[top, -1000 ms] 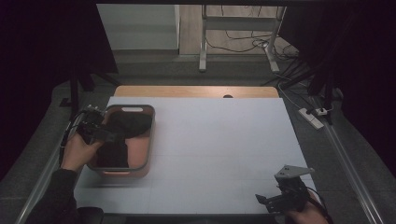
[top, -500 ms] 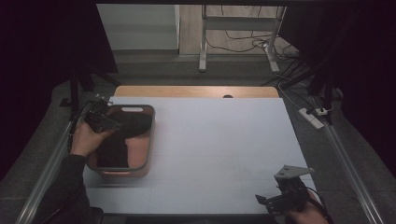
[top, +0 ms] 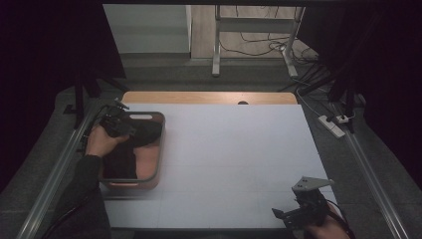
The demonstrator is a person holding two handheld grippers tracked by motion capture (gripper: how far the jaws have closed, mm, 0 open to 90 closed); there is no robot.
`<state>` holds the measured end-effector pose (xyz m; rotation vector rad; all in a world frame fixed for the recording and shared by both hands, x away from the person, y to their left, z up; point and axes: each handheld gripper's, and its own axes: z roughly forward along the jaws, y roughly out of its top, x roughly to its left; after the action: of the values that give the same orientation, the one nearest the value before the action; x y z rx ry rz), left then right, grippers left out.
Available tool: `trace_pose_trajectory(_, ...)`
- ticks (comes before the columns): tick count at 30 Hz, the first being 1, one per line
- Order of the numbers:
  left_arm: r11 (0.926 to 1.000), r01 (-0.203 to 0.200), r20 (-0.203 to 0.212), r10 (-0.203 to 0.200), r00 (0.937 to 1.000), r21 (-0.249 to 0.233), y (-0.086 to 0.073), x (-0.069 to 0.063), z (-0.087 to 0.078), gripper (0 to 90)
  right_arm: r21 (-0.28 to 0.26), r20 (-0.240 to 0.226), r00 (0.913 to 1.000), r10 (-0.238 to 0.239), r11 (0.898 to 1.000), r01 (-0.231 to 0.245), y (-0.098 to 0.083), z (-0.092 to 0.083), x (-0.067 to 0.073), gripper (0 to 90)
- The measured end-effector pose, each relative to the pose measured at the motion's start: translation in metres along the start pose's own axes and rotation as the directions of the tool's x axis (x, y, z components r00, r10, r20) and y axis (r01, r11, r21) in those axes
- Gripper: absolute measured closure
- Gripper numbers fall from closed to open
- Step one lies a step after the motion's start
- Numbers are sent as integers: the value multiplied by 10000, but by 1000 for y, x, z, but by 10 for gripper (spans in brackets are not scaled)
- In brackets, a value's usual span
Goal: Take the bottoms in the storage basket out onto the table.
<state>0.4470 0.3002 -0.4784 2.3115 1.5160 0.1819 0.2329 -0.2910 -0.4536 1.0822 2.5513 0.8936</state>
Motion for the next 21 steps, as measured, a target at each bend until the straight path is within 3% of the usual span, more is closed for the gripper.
trace_pose_trajectory(3,9993,-312,127,309,9994,229,2,-5,2,97,5,0,10000,-4,10000,4,0,0,0,13)
trace_pose_trajectory(8,9972,-81,263,62,9996,748,4,-8,11,151,8,-1,10000,-34,10000,34,0,0,1,13)
trace_pose_trajectory(11,9938,74,184,-95,9998,1106,5,-7,15,279,5,-5,10000,-37,10000,37,0,0,1,13)
trace_pose_trajectory(12,9922,90,161,-111,9998,1246,5,-8,16,411,27,-17,10000,-38,10000,38,0,0,0,13)
trace_pose_trajectory(15,9872,168,187,-200,9996,1589,5,-9,19,505,18,-17,10000,-45,10000,45,0,0,0,13)
trace_pose_trajectory(18,9859,499,515,-588,9969,1599,2,-8,20,691,8,-20,10000,-48,10000,48,0,0,1,13)
trace_pose_trajectory(19,9833,766,879,-920,9919,1652,0,-8,19,738,32,-21,10000,-48,10000,48,0,0,1,13)
trace_pose_trajectory(21,9832,767,1038,-948,9901,1656,-1,-10,19,748,45,-26,10000,-64,10000,64,0,0,1,13)
